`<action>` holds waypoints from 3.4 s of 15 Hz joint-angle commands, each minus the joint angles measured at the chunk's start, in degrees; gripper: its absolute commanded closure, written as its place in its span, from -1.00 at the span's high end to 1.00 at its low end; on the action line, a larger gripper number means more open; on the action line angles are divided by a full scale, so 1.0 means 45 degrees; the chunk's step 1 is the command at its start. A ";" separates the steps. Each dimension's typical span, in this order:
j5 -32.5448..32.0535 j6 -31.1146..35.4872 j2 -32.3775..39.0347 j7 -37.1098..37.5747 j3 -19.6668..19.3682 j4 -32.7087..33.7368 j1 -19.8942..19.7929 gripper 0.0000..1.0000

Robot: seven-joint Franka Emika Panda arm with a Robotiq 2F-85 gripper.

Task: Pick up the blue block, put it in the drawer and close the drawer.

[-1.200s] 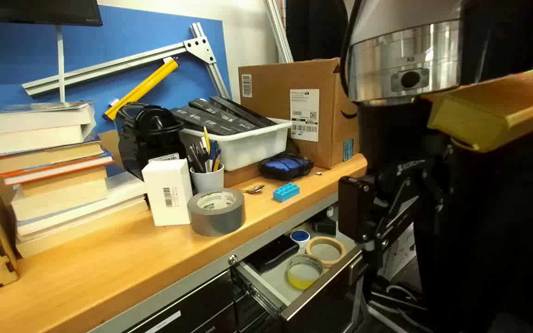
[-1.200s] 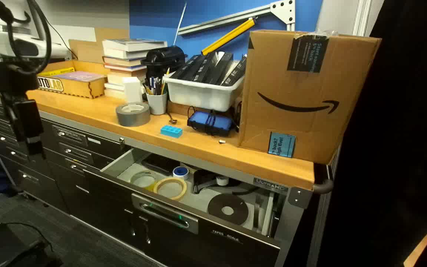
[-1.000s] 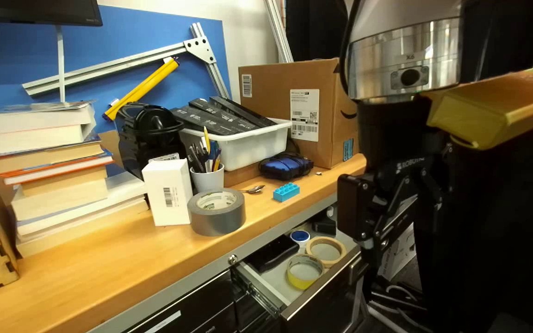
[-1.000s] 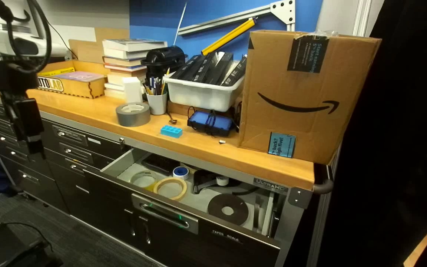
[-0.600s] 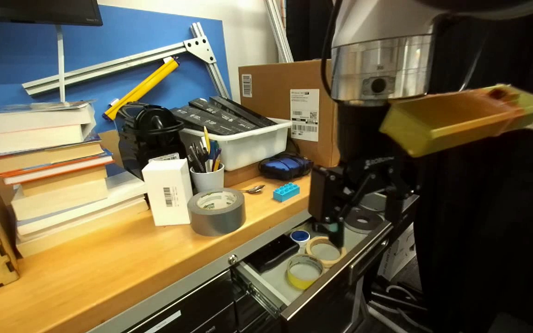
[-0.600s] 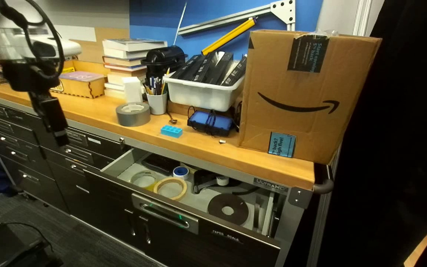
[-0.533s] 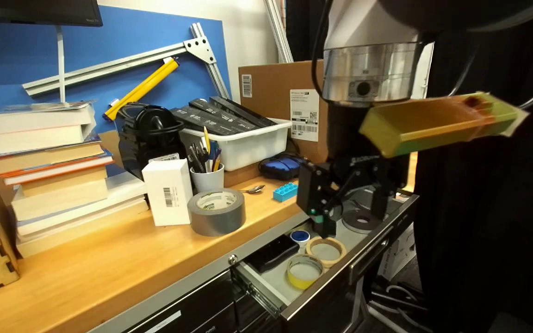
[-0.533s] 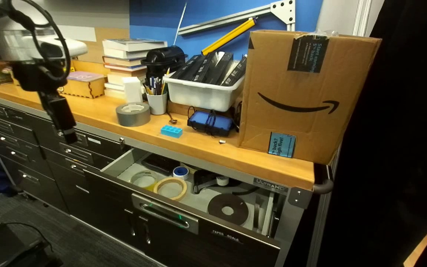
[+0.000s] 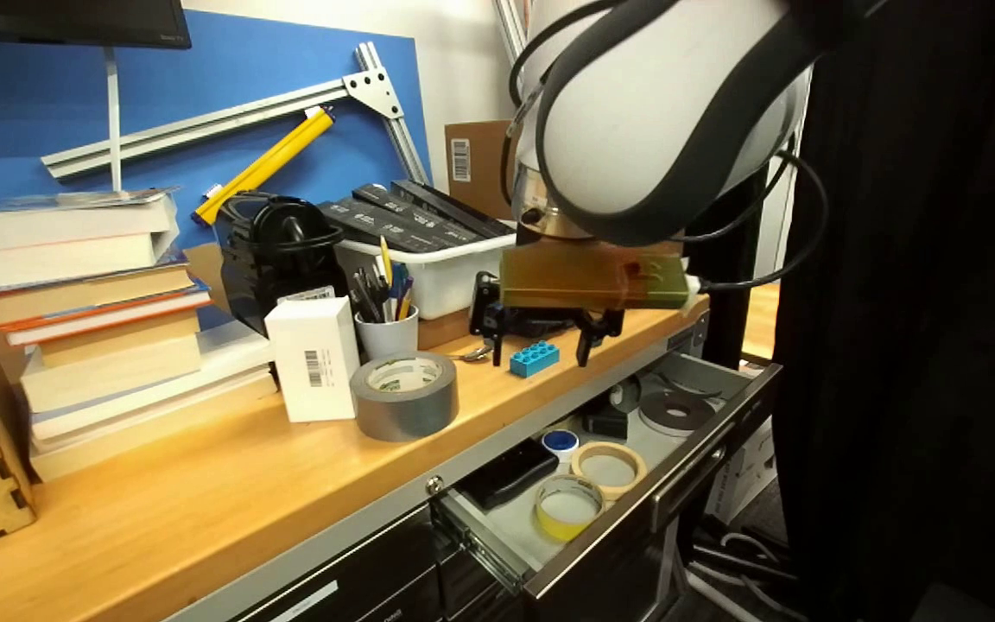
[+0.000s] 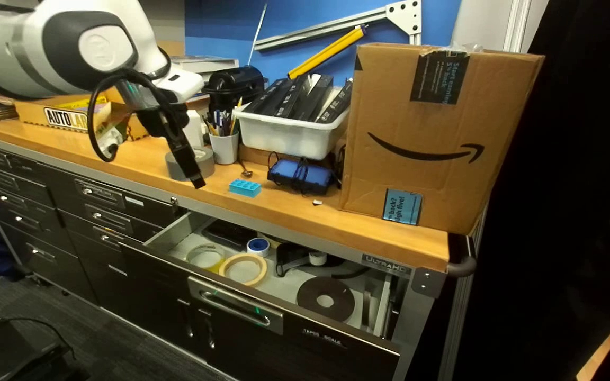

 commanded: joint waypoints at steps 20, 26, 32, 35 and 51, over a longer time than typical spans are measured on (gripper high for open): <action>-0.9399 -0.1547 0.4141 1.2247 -0.1424 0.3202 0.1253 -0.20; -0.9679 -0.2065 0.4113 1.2818 -0.2557 0.3268 0.2557 0.72; -0.9852 -0.2201 0.4004 1.2824 -0.2870 0.3346 0.2889 0.40; -0.9783 -0.2202 0.3855 1.2812 -0.2890 0.3151 0.2971 -0.08; -0.2573 0.0862 0.1700 0.3653 -0.3146 -0.2869 0.2835 -0.61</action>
